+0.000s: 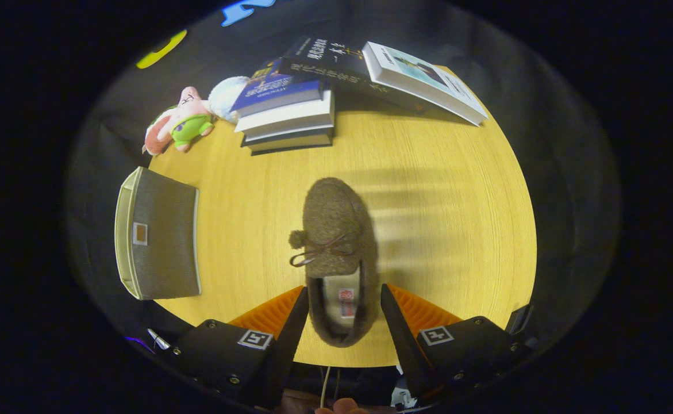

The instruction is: Open the storage box then place both shoes into the box .Put the left shoe in first, then the right shoe, with the right side of both shoes facing outward in a uniform manner.

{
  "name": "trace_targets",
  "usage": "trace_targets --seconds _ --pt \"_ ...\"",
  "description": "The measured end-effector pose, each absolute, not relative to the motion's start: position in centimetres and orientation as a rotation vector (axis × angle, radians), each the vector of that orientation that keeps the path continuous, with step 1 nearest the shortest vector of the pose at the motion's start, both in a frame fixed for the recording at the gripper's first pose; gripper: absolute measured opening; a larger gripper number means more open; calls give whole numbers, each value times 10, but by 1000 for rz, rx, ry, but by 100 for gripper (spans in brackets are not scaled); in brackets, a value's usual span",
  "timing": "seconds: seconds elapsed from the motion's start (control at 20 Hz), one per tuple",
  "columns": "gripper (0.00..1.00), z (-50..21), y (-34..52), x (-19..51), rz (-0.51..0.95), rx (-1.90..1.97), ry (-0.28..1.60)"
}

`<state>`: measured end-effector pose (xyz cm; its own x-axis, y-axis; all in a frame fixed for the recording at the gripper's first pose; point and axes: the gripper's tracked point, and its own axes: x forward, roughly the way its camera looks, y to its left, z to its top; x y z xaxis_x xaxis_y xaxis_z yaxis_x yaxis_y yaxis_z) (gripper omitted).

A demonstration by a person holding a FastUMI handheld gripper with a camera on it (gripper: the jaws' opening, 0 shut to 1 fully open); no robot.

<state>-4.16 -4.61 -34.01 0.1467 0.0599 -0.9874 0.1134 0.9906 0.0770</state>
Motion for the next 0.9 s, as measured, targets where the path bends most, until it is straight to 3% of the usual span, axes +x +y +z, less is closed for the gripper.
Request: trace_targets --seconds 0.45,0.5,0.6,0.65,0.75,0.9 --pt "78 -396 -59 -50 -50 106 1513" --pt "74 -402 -52 -48 -32 147 1510" --pt "42 -405 -49 -49 -31 171 1519" --pt "32 -406 -56 -48 -50 169 1509" --pt "1 -402 -55 -49 -41 155 1522" --pt "1 -388 -49 -46 -22 156 1495"
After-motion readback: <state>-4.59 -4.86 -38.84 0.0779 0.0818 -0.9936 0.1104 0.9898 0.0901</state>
